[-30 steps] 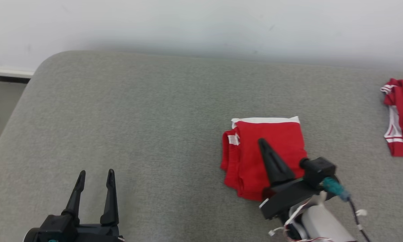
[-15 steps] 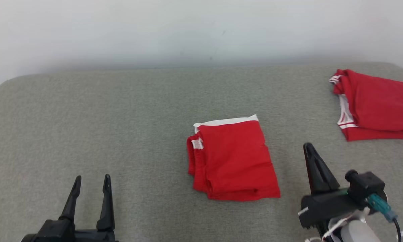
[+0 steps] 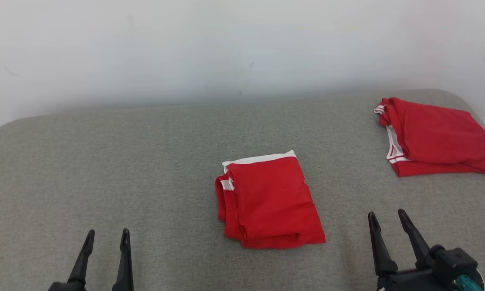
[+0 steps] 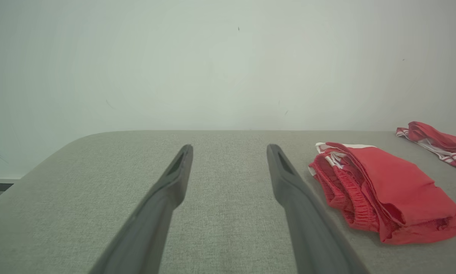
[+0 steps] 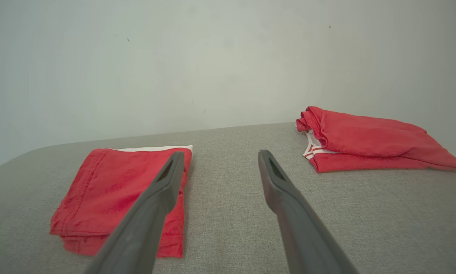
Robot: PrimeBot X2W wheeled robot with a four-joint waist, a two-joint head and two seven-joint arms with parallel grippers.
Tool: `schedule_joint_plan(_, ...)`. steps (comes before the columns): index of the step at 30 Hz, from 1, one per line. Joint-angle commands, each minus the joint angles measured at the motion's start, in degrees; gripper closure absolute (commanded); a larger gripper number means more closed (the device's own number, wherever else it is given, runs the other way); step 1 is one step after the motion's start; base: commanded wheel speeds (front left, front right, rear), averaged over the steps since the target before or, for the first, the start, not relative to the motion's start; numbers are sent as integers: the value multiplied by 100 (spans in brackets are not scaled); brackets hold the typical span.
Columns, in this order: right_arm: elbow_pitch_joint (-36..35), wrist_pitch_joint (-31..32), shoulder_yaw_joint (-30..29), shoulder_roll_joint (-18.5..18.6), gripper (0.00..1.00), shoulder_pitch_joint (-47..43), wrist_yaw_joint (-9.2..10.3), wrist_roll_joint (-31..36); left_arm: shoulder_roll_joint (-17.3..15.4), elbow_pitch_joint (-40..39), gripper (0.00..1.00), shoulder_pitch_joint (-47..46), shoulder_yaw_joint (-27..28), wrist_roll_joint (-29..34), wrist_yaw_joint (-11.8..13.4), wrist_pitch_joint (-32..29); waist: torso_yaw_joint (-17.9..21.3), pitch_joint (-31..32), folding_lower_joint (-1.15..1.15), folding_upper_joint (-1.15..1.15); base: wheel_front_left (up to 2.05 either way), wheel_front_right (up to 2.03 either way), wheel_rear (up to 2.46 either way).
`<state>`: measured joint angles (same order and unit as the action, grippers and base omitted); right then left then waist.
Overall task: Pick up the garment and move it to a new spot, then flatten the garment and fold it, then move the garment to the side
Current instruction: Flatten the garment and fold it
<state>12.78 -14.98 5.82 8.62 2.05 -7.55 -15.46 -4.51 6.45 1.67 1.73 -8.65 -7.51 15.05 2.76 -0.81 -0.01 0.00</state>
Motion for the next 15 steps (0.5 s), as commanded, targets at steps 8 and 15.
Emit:
schedule_joint_plan(8,-25,-22,-133,-145,0,-329,17,192,-95,-211,0,286,-23,-9,6,16,-161,94,1,0,0,0,0)
schedule_joint_plan(15,20,61,-263,-164,0,-407,17,260,-98,-297,0,461,-46,-24,6,16,-226,114,1,0,0,0,0)
